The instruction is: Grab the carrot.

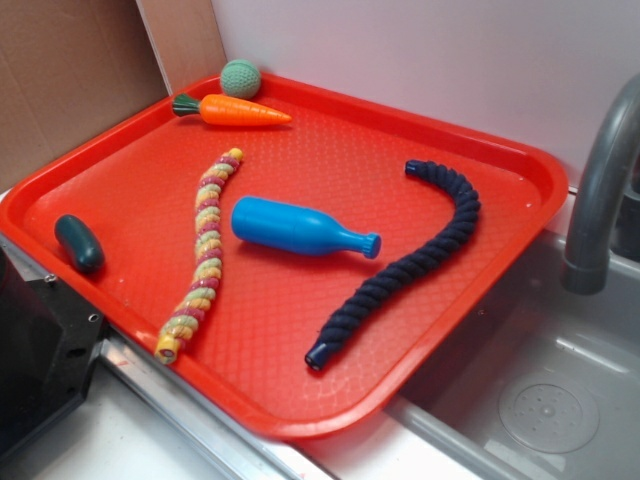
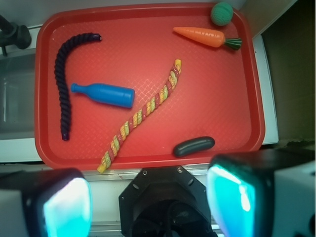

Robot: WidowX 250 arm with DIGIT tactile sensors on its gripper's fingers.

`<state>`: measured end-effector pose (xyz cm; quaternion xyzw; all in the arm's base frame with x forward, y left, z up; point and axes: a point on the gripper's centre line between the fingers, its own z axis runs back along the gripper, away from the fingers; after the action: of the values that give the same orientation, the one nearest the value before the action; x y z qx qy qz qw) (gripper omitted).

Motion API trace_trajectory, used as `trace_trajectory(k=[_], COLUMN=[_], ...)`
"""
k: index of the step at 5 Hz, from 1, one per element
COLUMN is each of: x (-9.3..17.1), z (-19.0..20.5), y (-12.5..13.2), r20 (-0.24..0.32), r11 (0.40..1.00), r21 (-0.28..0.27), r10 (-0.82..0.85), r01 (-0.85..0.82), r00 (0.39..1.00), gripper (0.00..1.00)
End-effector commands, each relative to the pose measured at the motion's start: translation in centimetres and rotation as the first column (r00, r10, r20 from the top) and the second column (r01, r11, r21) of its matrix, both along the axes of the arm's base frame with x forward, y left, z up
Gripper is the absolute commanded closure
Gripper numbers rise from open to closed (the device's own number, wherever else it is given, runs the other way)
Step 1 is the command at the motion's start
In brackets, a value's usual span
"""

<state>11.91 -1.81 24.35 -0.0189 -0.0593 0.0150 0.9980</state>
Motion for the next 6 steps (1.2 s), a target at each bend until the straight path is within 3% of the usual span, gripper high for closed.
trace_trajectory(k=[1,2,3,4,6], x=[0.0,3.6,7.8,10.7,10.7], z=[0.0,-3.2,-6.0,-7.9,-7.9], y=[0.0,3.5,4.7,5.8,5.8], r20=[0.0,-0.049,0.011,0.078,0.078], r11=[1.0,0.985,0.912,0.787,0.787], r21=[0.0,-0.016,-0.073,-0.042,-0.042], r10=[0.0,0.168,0.405,0.616,0.616], r01=[0.0,-0.169,-0.403,-0.615,-0.615], r00=[1.0,0.985,0.914,0.784,0.784], gripper=[0.0,0.0,0.0,0.0,0.0])
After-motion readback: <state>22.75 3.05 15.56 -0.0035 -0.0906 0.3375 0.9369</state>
